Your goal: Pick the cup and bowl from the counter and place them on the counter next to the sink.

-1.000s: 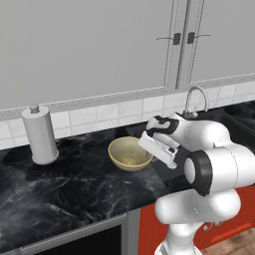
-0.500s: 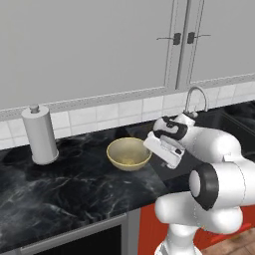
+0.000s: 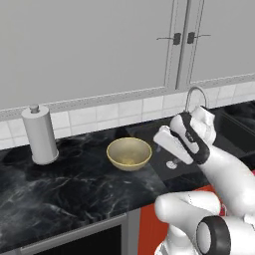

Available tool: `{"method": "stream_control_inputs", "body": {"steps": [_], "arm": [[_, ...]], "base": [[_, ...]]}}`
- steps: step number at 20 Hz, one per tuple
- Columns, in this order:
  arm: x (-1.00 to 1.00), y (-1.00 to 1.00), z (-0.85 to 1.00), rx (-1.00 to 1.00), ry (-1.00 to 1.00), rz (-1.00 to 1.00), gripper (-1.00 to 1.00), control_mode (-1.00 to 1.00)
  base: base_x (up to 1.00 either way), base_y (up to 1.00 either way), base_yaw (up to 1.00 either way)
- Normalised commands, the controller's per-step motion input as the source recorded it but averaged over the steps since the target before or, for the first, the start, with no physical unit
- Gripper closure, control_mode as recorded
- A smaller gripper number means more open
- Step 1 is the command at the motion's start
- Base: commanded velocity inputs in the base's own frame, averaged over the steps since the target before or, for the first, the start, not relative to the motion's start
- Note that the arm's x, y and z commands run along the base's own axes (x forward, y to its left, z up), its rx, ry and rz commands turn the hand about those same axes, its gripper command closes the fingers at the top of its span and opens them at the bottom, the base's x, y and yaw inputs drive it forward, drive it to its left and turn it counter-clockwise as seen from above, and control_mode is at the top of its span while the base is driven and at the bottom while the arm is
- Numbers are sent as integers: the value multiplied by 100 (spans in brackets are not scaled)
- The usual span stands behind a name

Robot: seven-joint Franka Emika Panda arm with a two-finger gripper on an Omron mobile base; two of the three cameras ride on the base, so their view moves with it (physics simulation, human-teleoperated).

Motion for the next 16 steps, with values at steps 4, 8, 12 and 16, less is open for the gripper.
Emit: {"method": "stream_control_inputs", "body": {"steps": [4,8,12,16], "arm": [[-59,-3,71,-7,-5,30,-100,-100],[-76,0,39,-11,-15,41,-100,-100],[-78,-1,43,-13,-24,39,-100,-100],[-55,0,65,-11,-30,34,-100,-100]], "base": [[0,0,0],[0,0,0],[0,0,0],[0,0,0]]}}
